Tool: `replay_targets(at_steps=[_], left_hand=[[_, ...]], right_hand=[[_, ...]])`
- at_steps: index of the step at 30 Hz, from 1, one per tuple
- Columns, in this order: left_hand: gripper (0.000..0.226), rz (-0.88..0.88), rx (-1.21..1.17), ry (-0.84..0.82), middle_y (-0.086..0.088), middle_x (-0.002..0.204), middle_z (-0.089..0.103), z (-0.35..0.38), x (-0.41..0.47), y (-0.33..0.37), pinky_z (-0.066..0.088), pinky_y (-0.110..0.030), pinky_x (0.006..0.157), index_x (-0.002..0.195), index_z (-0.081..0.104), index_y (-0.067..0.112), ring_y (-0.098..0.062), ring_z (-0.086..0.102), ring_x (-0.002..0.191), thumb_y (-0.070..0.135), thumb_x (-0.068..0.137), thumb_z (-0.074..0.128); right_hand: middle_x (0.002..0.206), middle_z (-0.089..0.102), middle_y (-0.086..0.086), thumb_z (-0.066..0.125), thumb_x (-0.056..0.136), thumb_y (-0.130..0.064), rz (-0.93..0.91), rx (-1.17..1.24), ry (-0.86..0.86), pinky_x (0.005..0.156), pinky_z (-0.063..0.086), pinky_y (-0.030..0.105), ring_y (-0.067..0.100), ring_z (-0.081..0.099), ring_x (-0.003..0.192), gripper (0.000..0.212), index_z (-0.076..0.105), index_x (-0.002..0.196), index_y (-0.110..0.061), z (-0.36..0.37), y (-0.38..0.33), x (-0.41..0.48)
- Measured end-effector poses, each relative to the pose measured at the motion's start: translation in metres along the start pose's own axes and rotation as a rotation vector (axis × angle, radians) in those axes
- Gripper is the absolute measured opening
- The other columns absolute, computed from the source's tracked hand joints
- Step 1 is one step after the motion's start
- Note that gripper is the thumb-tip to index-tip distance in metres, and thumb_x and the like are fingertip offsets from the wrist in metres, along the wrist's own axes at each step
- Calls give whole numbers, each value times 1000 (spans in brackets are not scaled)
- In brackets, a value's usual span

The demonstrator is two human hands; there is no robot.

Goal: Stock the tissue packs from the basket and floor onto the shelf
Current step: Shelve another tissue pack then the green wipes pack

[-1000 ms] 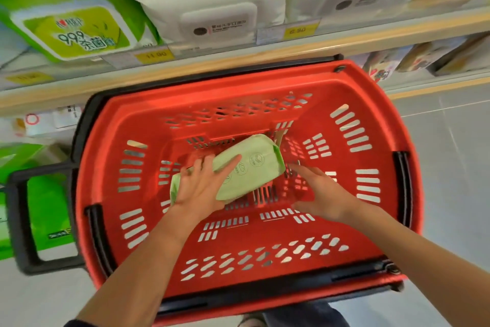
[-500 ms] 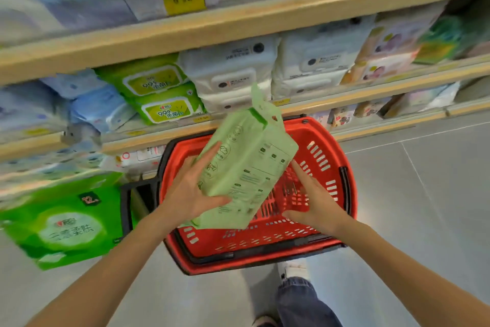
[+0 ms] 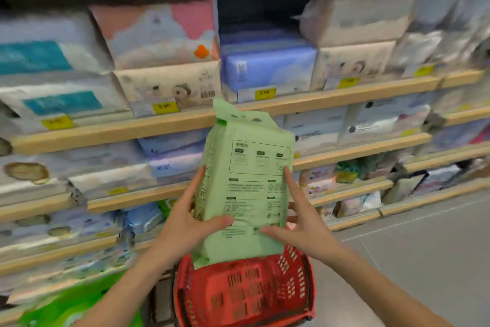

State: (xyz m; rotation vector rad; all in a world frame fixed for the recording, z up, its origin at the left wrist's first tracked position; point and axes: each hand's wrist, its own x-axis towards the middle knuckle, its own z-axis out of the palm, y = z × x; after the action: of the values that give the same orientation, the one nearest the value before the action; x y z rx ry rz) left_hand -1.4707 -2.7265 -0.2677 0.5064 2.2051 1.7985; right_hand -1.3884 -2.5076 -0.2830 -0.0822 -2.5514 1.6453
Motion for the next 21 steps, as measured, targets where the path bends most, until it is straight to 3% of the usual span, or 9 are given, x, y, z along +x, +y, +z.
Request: replay_targets(at_steps=[3, 6, 8, 11, 14, 18, 21], left_hand=[[112, 77, 4, -19, 25, 133, 50, 2, -1, 58, 50, -25, 92, 135, 32, 50, 4, 52, 117, 54, 38, 86], [107, 157, -24, -6, 29, 128, 49, 7, -1, 113, 50, -13, 80, 126, 33, 57, 11, 54, 109, 52, 34, 87], [105, 213, -22, 1, 31, 130, 45, 11, 2, 147, 47, -8, 80, 123, 32, 59, 15, 51, 110, 51, 34, 86], [113, 249, -21, 9, 21, 137, 46, 16, 7, 189, 49, -26, 92, 129, 29, 58, 2, 51, 118, 61, 31, 84], [123, 294, -12, -4, 16, 141, 43, 23, 15, 226, 48, -36, 97, 138, 25, 52, -4, 49, 122, 61, 31, 85], [115, 380, -18, -14, 25, 134, 45, 35, 29, 270, 50, -20, 90, 135, 26, 53, 9, 50, 115, 48, 37, 87], [111, 408, 3, 56, 20, 137, 46, 51, 43, 296, 50, -26, 94, 138, 27, 49, 6, 50, 116, 45, 43, 85]], right_hand=[[149, 19, -26, 71, 61, -60, -90, -71, 61, 108, 37, 41, -2, 25, 136, 109, -5, 138, -53, -32, -54, -4], [142, 19, -31, 70, 61, -60, -139, -122, 111, 108, 36, 42, -1, 25, 135, 110, -5, 140, -50, -68, -100, -9], [143, 19, -30, 73, 63, -53, -179, -148, 137, 109, 35, 41, -2, 25, 135, 110, -5, 140, -50, -90, -129, -10], [146, 15, -28, 75, 67, -43, -238, -166, 166, 111, 32, 41, 0, 23, 136, 107, -5, 137, -52, -121, -164, -9], [150, 18, -22, 72, 60, -57, -288, -174, 187, 107, 37, 46, 8, 29, 137, 108, -2, 138, -53, -152, -192, -4], [148, 28, -17, 74, 52, -63, -323, -149, 188, 101, 43, 48, 13, 39, 132, 113, 2, 139, -54, -195, -215, 11], [147, 27, -18, 80, 58, -43, -351, -148, 164, 105, 40, 44, 10, 38, 131, 116, -2, 140, -50, -226, -229, 21]])
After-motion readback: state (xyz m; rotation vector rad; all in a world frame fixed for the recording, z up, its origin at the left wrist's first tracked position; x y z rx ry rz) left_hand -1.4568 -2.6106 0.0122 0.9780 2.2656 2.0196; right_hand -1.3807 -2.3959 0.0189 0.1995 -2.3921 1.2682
